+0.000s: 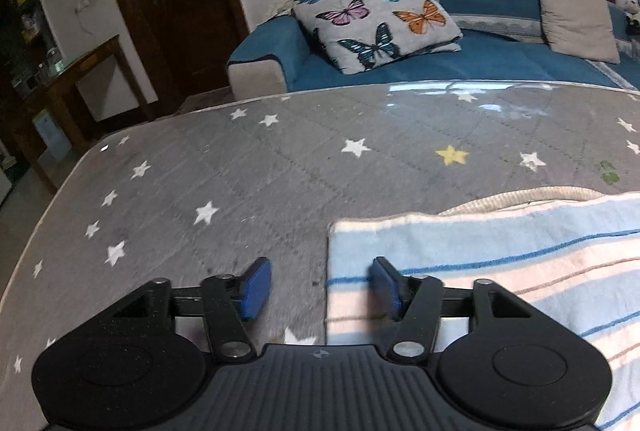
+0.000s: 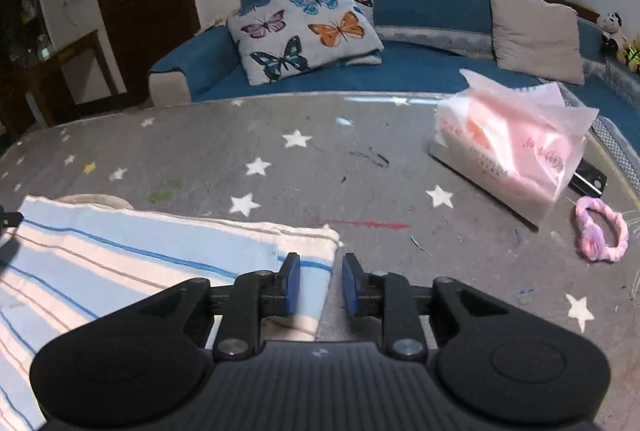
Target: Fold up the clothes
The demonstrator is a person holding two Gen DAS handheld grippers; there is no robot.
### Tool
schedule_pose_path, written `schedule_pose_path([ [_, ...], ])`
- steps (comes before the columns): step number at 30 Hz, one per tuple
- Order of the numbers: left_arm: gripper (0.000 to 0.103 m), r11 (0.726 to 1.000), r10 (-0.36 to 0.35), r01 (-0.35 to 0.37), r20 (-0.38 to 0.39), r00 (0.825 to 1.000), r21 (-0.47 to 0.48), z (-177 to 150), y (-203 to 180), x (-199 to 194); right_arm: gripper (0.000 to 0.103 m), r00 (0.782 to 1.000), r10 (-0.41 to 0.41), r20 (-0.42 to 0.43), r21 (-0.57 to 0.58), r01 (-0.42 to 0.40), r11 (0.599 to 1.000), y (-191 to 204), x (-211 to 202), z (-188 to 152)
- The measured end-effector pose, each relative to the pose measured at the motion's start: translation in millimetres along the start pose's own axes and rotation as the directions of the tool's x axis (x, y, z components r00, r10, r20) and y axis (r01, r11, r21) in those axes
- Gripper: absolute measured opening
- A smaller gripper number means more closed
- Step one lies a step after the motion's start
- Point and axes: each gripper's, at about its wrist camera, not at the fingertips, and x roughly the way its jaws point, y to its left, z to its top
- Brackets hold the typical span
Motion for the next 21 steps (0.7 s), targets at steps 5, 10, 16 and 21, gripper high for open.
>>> schedule_pose_path([
  [5,0.012,0.997,-0.068,0.068,0.021,0.997,0.028,-0.3,-6.0,0.9,0.022,1.0,0.012,-0.019,0.001,-0.012,1.0,1.7,9.5,-3.6],
  [10,0.002,0.998,-0.031,0.028,0.046,0.998,0.06,-1.0,-12.2,2.2,0.003,1.0,0.013,-0.007,-0.017,-0.013,1.0,8.8,12.9,-1.2],
  [16,0.001,0.999,0.018,-0.021,0.071,0.997,0.05,3.3,-5.3,4.1,0.003,0.999,-0.011,0.032,-0.019,0.011,1.0,14.9,17.4,6.7],
  [21,0.001,0.998,0.04,-0.045,0.122,0.992,0.036,16.7,0.4,1.2,0.003,0.997,-0.016,0.078,-0.037,0.019,0.999,20.9,19.2,22.0],
])
